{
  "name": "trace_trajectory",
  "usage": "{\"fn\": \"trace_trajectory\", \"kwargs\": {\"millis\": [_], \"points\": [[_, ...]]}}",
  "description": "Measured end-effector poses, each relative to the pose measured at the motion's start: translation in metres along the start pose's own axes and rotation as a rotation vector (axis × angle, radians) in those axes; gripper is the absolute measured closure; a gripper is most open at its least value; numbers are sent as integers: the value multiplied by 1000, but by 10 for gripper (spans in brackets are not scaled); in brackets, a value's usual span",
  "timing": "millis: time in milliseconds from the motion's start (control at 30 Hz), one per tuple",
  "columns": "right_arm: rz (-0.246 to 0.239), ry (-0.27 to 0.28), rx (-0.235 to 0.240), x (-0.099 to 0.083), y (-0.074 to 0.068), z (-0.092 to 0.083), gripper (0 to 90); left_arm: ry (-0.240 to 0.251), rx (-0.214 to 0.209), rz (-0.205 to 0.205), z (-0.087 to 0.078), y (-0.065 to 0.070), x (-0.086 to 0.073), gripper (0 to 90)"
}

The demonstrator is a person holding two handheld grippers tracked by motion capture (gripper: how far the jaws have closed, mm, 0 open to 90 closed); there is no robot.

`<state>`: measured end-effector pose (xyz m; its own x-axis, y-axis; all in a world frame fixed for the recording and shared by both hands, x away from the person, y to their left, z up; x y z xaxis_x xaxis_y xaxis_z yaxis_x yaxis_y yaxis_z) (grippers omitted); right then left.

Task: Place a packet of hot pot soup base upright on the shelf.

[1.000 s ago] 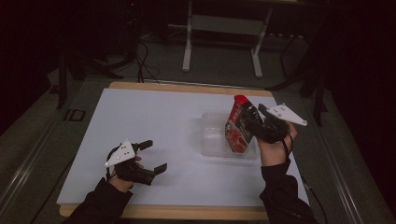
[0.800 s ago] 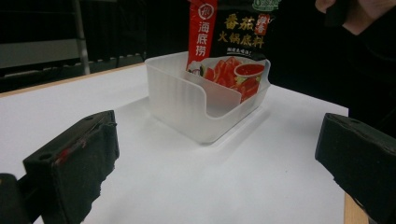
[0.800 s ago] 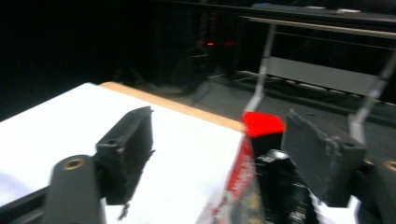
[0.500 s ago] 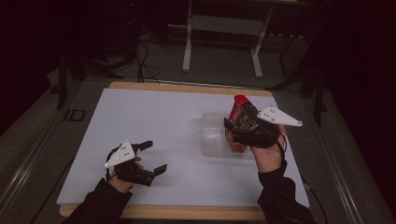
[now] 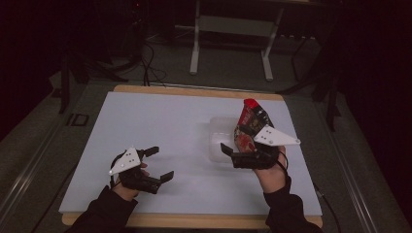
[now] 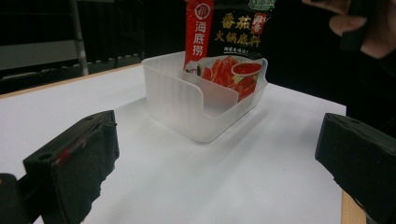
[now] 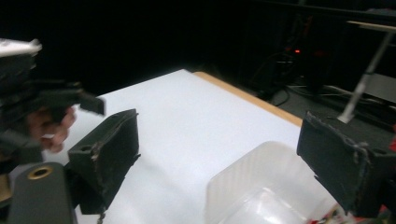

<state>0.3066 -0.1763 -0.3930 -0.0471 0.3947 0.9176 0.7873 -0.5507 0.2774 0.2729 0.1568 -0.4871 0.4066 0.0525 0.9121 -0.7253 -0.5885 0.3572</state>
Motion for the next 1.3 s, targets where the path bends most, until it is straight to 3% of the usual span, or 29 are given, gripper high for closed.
{"fn": "trace_trajectory", "kwargs": {"millis": [467,767,1067,1300], "points": [[-11,-42,127,-33,-26,-7,131,-7,-2,5,0,1,-1,1],[-11,-38,140,-49,-32,-16,130,-13,-5,16,1,2,-2,1],[-21,-55,130,-67,-31,-28,129,-17,-7,15,1,1,-3,1],[-7,-68,154,-78,-30,-35,129,-25,-8,15,1,2,-4,1]]}}
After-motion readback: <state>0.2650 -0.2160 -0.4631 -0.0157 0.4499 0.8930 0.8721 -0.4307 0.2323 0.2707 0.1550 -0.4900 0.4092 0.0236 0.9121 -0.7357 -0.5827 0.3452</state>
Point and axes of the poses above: each handheld gripper's, and its own axes: z roughly forward along the jaws, x roughly out of its top, y roughly to its right, the point moved 2 cm from there along z, roughly forward along the jaws, and after that the axes turned 15 degrees about -z, right-handed, at the moved point
